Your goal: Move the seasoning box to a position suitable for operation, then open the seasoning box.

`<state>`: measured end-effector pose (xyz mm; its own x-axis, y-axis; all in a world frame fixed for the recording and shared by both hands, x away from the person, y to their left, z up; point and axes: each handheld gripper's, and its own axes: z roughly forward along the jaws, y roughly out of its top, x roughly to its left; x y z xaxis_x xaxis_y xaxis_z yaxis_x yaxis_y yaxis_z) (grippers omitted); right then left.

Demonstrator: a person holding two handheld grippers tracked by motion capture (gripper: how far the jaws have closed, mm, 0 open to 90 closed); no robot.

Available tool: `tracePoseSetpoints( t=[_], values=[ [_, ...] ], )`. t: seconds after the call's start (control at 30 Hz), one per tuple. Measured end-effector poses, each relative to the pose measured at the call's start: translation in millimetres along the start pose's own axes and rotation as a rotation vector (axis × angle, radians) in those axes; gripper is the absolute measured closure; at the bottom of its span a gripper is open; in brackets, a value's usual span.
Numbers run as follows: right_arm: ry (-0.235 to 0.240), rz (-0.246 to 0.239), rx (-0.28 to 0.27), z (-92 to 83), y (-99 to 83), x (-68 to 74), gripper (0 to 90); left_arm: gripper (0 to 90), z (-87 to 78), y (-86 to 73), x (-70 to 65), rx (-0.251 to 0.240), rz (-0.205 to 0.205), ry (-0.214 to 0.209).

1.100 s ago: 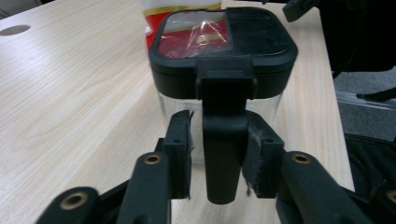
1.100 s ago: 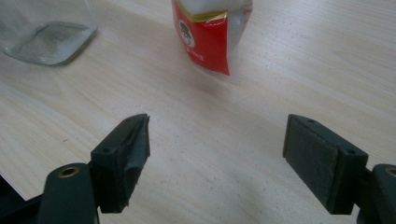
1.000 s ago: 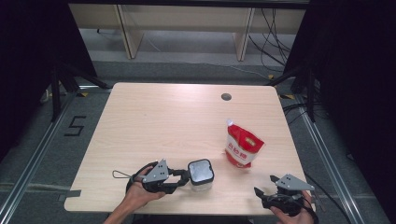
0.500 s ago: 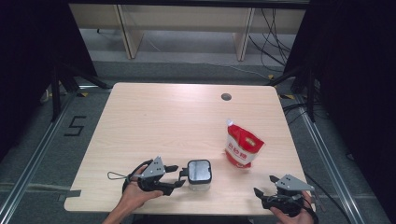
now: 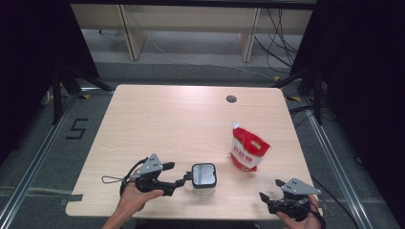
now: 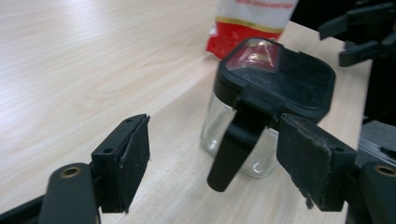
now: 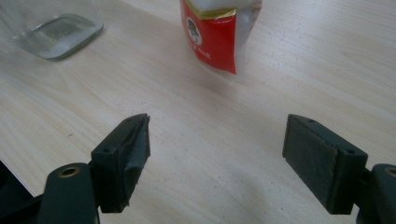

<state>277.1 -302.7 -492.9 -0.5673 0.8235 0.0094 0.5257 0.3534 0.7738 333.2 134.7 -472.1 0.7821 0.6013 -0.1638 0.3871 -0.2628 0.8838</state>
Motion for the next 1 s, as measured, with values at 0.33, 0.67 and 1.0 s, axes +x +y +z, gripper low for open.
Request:
tracePoseSetpoints(
  t=[0.33,0.67,1.0],
  values=[
    [0.006,-0.025,0.002,1.1,0.9,2.0,24.1,26.7,-5.3,4.0,-5.5,0.009,-0.003,0.034],
    [0.003,-0.039,0.002,0.9,1.8,5.2,25.5,43.1,-9.0,8.5,-14.5,0.003,0.026,0.021],
    [0.014,-0.067,-0.016,1.5,3.7,8.9,26.3,87.3,-14.2,12.5,-21.3,-0.045,0.101,0.038]
  ],
)
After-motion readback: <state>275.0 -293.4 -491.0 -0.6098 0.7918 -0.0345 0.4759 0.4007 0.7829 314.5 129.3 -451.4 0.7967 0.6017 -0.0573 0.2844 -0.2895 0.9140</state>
